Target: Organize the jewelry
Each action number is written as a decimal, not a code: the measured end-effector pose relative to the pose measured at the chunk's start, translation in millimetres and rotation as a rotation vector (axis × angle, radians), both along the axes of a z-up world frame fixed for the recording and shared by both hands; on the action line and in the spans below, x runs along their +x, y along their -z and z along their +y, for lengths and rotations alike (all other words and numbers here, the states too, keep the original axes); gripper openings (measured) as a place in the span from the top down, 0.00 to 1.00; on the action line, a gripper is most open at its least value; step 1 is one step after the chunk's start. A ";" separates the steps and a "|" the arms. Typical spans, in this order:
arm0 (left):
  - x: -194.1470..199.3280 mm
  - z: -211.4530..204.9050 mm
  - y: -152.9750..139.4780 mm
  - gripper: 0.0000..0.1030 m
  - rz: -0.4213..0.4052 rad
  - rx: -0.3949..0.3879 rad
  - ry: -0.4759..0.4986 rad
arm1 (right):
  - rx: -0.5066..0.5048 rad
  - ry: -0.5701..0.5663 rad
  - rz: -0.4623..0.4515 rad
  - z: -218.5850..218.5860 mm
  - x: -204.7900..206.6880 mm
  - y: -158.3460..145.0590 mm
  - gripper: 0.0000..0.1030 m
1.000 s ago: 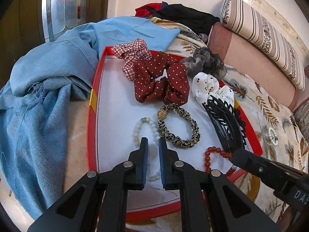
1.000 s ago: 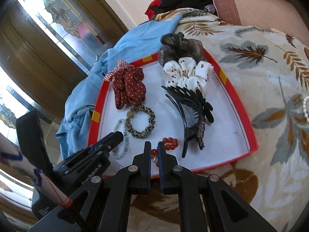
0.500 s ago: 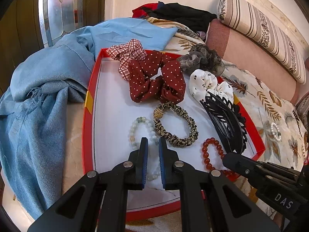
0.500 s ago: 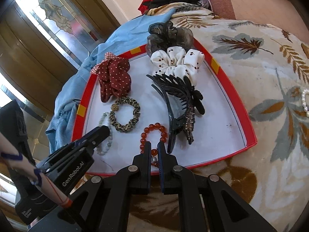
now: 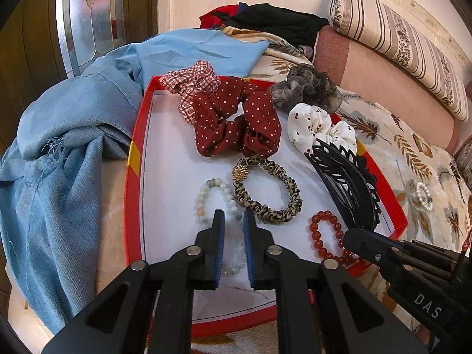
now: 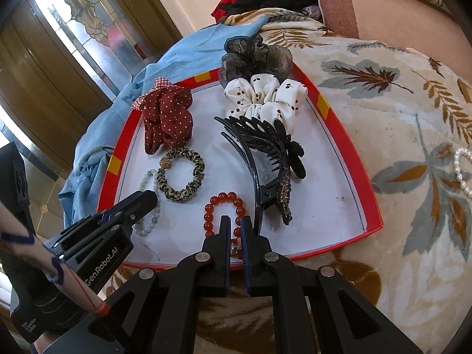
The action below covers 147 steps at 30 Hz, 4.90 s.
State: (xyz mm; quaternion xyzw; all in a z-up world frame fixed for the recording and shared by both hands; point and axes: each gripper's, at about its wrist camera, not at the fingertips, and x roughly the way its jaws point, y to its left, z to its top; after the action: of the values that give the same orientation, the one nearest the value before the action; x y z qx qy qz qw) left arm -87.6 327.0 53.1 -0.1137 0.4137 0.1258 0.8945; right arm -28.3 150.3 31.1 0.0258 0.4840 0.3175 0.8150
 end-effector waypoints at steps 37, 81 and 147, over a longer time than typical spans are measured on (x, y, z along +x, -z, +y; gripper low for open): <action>-121.3 -118.2 -42.4 0.07 -0.217 0.147 -0.061 | -0.152 0.107 -0.337 -179.0 -145.6 -64.9 0.13; -150.0 -129.1 -96.7 0.00 -0.188 0.275 -0.198 | -0.269 0.105 -0.515 -184.5 -188.4 -104.7 0.10; -132.4 -139.9 -71.6 0.00 -0.111 0.280 -0.145 | -0.299 0.091 -0.426 -175.6 -180.2 -73.8 0.10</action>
State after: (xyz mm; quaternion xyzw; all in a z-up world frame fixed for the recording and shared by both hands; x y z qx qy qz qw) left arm -220.0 187.0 124.6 -0.0242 0.3326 0.2402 0.9116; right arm -208.5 -25.4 104.9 -0.1406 0.3413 0.2040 0.9067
